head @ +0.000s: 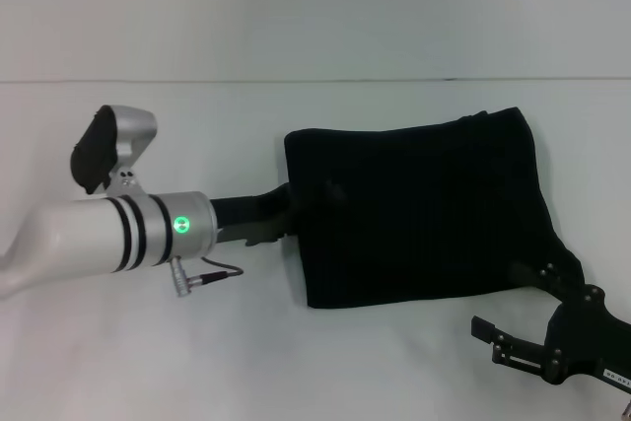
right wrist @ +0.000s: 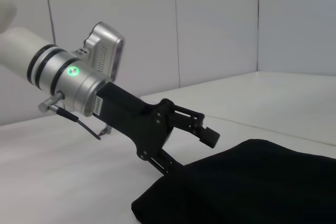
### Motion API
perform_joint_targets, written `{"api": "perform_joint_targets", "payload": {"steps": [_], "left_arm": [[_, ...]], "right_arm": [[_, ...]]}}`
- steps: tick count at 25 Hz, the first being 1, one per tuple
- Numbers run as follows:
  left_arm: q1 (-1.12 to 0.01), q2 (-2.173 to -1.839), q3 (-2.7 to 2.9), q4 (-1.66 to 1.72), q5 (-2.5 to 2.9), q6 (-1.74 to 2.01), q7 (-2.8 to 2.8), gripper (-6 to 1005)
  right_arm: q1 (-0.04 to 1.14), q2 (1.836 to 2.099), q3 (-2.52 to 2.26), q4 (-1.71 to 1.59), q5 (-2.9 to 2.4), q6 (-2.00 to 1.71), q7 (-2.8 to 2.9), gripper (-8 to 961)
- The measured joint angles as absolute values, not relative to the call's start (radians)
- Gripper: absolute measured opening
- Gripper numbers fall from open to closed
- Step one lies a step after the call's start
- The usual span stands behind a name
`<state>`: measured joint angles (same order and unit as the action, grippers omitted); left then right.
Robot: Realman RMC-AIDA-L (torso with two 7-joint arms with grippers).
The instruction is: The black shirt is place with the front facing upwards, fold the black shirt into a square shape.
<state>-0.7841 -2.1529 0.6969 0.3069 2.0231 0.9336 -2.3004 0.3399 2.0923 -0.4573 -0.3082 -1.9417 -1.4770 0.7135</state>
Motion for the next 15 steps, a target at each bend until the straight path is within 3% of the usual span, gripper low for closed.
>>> {"api": "perform_joint_targets", "payload": {"steps": [7,15], "left_arm": [[-0.811,-2.16,0.71,0.3,2.021,0.931,-2.298,950],[-0.81,-2.162,0.71,0.292,2.019,0.905,-2.279,828]], "right_arm": [[0.341,2.094,-0.457,-0.308,-1.941,-1.478,0.713,938],[0.341,2.094,-0.457,-0.308,-1.94,-1.478,0.716,938]]}}
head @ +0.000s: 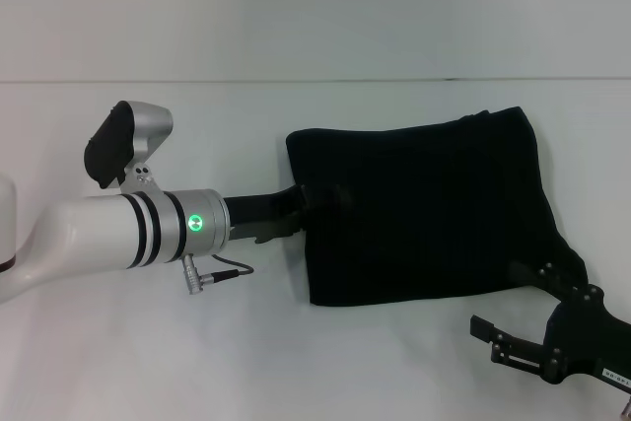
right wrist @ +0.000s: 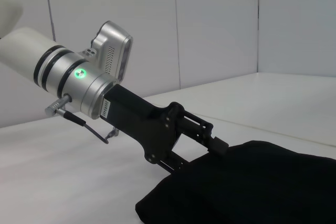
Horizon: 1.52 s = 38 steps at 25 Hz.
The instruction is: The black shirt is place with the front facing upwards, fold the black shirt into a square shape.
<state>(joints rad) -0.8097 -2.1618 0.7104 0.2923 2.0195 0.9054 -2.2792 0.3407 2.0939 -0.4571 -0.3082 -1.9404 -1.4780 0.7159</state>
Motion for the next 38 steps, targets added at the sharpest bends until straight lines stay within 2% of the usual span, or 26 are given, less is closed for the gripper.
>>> {"api": "perform_joint_targets", "payload": {"steps": [11,22,25,33,38], "left_arm": [[-0.807,-2.163,0.71,0.295,2.018,0.89,-2.275,524],[-0.806,-2.157,0.709,0.303,2.014,0.889,-2.275,43],[-0.805,-2.147,0.704,0.317,2.014,0.889,-2.274,43],[-0.769,-2.084,0.685,0.33,2.009,0.888,-2.274,42],[-0.732,-2.068,0.685,0.336,1.987,0.894,-2.269,42]], "right_arm": [[0.346,2.094,-0.457,-0.308,-1.94,-1.478,0.718,938],[0.351,2.094,-0.443,-0.308,-1.94,-1.48,0.721,938],[0.355,2.095,-0.429,-0.303,-1.939,-1.483,0.721,938],[0.367,2.095,-0.417,-0.298,-1.939,-1.484,0.72,938],[0.371,2.095,-0.415,-0.298,-1.939,-1.482,0.719,938]]}}
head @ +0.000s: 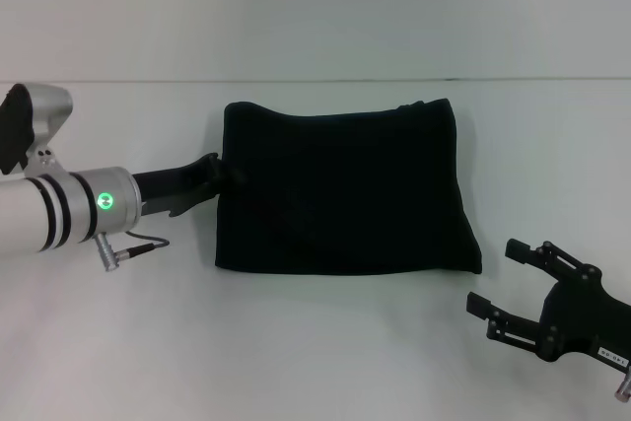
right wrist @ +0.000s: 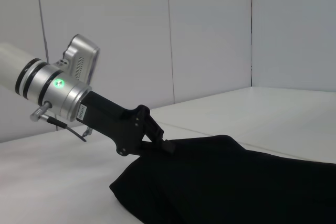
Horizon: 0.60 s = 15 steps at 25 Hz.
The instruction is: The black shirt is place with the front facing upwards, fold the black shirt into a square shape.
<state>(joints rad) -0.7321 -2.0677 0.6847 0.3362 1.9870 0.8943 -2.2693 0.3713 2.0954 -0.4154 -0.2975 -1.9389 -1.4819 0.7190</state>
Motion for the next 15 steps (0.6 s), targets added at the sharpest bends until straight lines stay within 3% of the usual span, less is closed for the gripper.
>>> {"api": "perform_joint_targets", "payload": {"steps": [9,15], "left_arm": [[-0.703,-2.091,0.684,0.343,1.878,0.908,-2.102,54],[-0.669,-2.084,0.683,0.378,1.863,1.028,-2.011,303]], "right_arm": [[0.381,2.096,-0.416,-0.28,-1.939,-1.477,0.714,938],[0.382,2.097,-0.414,-0.274,-1.924,-1.475,0.713,938]]}}
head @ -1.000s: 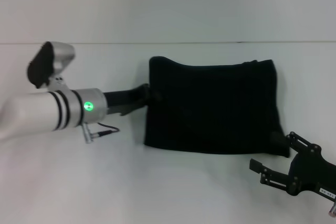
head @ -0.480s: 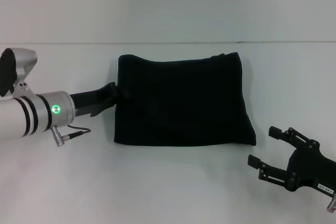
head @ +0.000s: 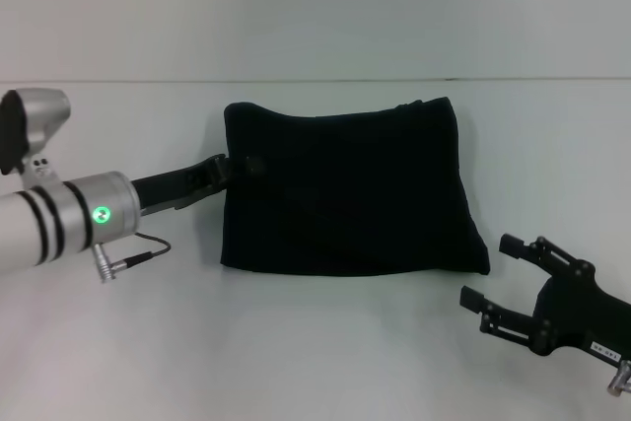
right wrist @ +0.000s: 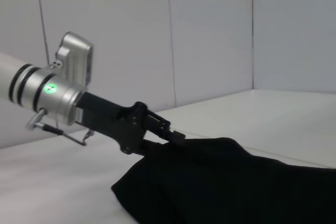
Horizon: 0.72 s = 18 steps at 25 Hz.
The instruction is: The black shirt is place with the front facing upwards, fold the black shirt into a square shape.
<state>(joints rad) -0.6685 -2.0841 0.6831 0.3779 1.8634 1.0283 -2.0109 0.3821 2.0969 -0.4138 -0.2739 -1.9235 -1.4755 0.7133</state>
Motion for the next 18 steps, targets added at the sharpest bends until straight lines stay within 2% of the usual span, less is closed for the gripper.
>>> {"api": "perform_joint_targets", "payload": {"steps": [4,5,11,15,18], "left_arm": [[-0.605,-2.091,0.681,0.479,1.842,1.131,-1.926,471],[-0.564,-2.095,0.673,0.54,1.82,1.199,-1.858,493],[-0.49,-2.097,0.584,0.626,1.807,1.551,-1.5,622],[-0.415,-2.121,0.565,0.649,1.819,1.779,-1.147,709],[-0.37,-2.14,0.569,0.658,1.858,1.793,-1.056,817]], "right_arm": [[0.382,2.096,-0.413,-0.272,-1.879,-1.474,0.713,938],[0.382,2.095,-0.413,-0.272,-1.864,-1.474,0.713,938],[0.4,2.095,-0.413,-0.271,-1.83,-1.474,0.711,938],[0.413,2.095,-0.421,-0.271,-1.833,-1.48,0.7,938],[0.417,2.095,-0.437,-0.271,-1.852,-1.482,0.674,938]]}}
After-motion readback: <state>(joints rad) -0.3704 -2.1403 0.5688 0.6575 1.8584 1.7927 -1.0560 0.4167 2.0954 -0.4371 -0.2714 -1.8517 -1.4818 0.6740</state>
